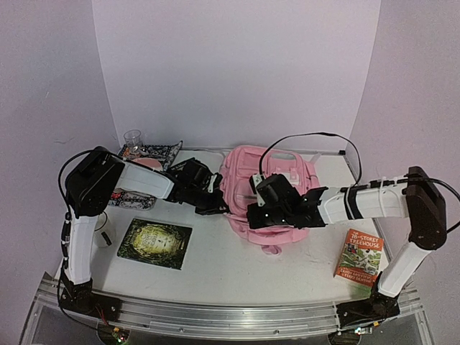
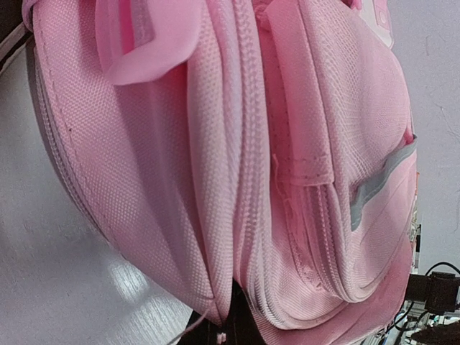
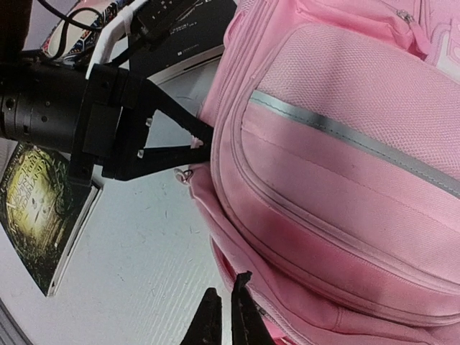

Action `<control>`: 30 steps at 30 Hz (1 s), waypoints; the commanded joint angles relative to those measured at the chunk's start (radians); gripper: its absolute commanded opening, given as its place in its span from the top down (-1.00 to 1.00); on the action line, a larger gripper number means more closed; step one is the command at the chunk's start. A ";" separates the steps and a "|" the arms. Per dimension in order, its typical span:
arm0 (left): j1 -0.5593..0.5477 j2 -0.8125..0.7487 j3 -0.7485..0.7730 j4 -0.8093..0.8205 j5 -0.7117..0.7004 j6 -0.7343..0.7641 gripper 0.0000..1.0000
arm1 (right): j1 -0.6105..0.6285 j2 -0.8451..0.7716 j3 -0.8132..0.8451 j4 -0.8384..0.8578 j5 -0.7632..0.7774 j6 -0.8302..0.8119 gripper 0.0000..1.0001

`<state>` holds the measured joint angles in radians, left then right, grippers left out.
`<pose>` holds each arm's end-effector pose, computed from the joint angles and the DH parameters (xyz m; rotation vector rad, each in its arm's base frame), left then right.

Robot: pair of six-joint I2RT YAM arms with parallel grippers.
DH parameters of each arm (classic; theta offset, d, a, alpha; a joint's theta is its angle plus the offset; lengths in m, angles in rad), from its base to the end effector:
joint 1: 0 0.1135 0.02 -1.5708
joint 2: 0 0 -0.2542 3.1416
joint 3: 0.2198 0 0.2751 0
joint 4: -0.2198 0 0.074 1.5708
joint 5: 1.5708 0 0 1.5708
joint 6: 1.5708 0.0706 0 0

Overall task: Pack the student bag
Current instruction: Unzip the largest pocket of the student bag.

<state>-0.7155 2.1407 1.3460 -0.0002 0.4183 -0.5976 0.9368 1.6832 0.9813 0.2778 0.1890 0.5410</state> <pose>0.3473 -0.3398 0.0791 0.3732 2.5471 -1.0709 0.2612 0.3329 0.1796 -0.2821 2.0500 0.7535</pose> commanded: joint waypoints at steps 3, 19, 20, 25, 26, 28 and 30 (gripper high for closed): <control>-0.006 -0.049 -0.016 -0.058 -0.011 0.032 1.00 | -0.007 0.020 0.026 -0.053 -0.025 -0.007 0.69; -0.006 -0.052 -0.022 -0.058 0.005 0.025 1.00 | 0.024 0.094 0.039 -0.210 0.111 0.029 0.57; -0.006 -0.053 -0.023 -0.058 0.005 0.027 1.00 | 0.024 0.099 0.042 -0.219 0.132 0.040 0.55; -0.006 -0.056 -0.028 -0.058 0.003 0.029 1.00 | 0.025 0.084 0.034 -0.249 0.229 0.097 0.38; -0.005 -0.054 -0.028 -0.058 0.004 0.029 1.00 | 0.025 0.078 0.030 -0.251 0.245 0.108 0.33; -0.005 -0.053 -0.028 -0.058 0.006 0.030 1.00 | 0.024 0.065 0.026 -0.252 0.267 0.117 0.24; -0.006 -0.051 -0.027 -0.058 0.010 0.030 1.00 | 0.025 0.067 0.035 -0.251 0.273 0.117 0.16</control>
<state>-0.7171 2.1391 1.3403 0.0048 0.4207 -0.5980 0.9760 1.7676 0.9993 0.1144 0.3232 0.6205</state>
